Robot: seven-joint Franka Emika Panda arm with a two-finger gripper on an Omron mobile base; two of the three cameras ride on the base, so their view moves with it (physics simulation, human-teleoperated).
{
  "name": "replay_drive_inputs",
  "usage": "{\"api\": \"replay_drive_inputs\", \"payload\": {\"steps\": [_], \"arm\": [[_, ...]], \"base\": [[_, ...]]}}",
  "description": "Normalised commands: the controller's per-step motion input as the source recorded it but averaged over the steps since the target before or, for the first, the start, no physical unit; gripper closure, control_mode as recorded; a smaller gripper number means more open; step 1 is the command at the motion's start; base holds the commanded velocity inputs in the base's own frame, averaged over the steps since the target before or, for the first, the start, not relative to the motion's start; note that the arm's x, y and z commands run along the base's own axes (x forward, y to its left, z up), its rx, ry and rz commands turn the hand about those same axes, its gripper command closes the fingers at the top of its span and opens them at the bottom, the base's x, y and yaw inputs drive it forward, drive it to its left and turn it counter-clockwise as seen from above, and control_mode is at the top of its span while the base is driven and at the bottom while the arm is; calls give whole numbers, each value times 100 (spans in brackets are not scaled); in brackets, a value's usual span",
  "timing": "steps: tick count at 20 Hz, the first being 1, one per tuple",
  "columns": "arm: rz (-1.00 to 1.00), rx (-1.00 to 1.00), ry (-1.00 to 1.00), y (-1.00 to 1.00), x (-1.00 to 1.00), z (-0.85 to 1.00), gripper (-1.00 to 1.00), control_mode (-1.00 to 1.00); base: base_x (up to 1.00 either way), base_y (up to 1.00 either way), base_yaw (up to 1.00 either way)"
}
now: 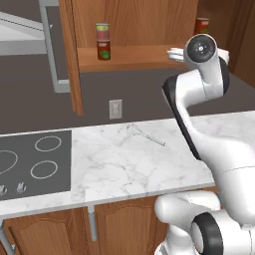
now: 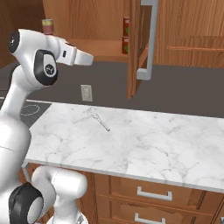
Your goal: Stack two cans on top of the other two cans in the cabinet.
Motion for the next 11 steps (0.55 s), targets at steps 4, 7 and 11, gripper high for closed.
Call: {"api": "replay_drive_inputs", "payload": {"steps": [4,7,11], "arm": [[13,5,0,36,-93,-27,-100,-100],[10,3,1,37,-86,-30,-100,-100],[9,1,9,35,-71,-29,-100,-100]], "base": [[0,0,0],[0,0,0],[0,0,0]]}}
